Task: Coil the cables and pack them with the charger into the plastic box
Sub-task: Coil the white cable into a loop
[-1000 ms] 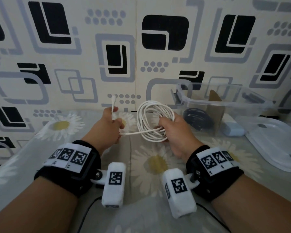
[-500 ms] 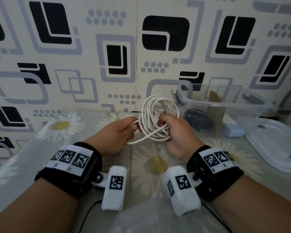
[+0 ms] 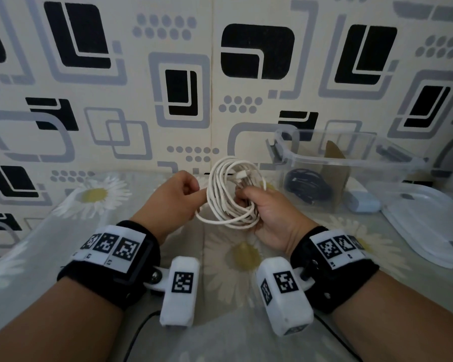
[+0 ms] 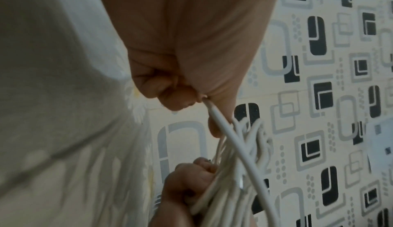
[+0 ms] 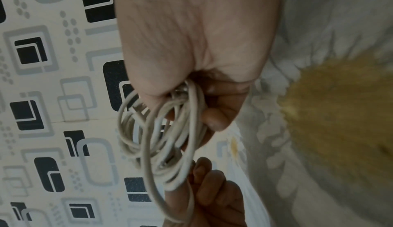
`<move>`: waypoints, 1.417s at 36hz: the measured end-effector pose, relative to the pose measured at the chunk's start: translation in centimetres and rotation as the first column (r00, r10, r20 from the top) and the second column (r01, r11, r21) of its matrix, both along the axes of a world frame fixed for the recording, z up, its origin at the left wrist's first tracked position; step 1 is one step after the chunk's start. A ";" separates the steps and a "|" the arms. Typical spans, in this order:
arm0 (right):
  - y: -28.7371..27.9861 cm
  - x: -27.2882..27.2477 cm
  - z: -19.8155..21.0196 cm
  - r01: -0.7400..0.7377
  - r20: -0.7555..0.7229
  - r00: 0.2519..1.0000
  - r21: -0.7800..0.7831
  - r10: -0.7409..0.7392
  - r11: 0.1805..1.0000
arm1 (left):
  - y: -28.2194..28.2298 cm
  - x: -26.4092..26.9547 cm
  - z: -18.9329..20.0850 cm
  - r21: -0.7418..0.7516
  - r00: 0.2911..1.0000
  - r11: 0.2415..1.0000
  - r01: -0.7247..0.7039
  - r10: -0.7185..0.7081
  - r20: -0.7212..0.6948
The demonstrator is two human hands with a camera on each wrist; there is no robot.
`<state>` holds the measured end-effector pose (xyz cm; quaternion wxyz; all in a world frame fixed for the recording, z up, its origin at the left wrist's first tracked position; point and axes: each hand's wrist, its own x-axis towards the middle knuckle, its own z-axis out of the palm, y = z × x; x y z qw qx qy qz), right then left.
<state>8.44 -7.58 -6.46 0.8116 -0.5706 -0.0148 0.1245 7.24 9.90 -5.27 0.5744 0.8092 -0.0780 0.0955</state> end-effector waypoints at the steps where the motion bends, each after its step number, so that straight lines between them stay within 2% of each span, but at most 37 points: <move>1: 0.0 0.1 0.0 0.028 0.002 1.000 0.011 -0.029 1.000 | 0.0 0.0 0.0 -0.053 1.000 0.999 0.001 -0.002 -0.027; 3: -0.1 0.2 0.1 0.064 0.013 0.998 0.042 -0.064 0.997 | -0.1 -0.1 0.0 -0.110 0.998 0.994 0.003 -0.010 -0.063; 9: -0.3 0.3 0.2 0.065 0.025 0.997 0.080 -0.067 0.995 | -0.6 -0.4 0.3 -0.229 0.998 0.973 0.019 -0.032 -0.055; 14: -0.4 0.3 0.0 0.010 -0.020 1.000 0.099 -0.008 0.995 | -0.7 -0.5 0.3 -0.120 0.999 0.993 0.008 -0.004 0.035; 22: 0.2 -0.4 0.6 -0.131 -0.033 0.989 0.229 0.143 0.965 | -0.7 -0.9 0.3 0.004 0.990 0.990 0.138 -0.138 0.013; 26: 0.0 -0.8 1.1 -0.151 -0.010 0.987 0.245 0.158 0.958 | -0.6 -0.9 0.4 0.029 0.991 0.991 0.128 -0.129 0.041; 32: -0.4 -1.1 0.5 -0.268 0.005 0.963 0.163 0.271 0.949 | -1.1 -1.6 1.0 -0.074 0.984 0.983 0.170 -0.166 0.058; 38: -0.1 -1.3 0.2 -0.207 -0.027 0.978 -0.045 0.205 0.977 | -0.8 -1.0 0.4 -0.254 0.995 0.965 0.064 -0.080 -0.054; 45: -0.1 -0.9 0.2 -0.122 0.047 0.991 -0.092 0.127 0.988 | -0.4 -0.1 -0.1 -0.357 0.980 0.934 0.021 -0.089 -0.177; 48: -0.1 -0.8 0.3 -0.092 0.076 0.992 -0.061 0.096 0.994 | -0.4 -0.1 0.1 -0.450 0.967 0.890 0.071 -0.172 -0.188; 51: -0.1 -0.7 0.3 -0.030 0.084 0.996 -0.049 0.034 0.998 | -0.3 -0.1 0.7 -0.616 0.950 0.779 0.116 -0.268 -0.160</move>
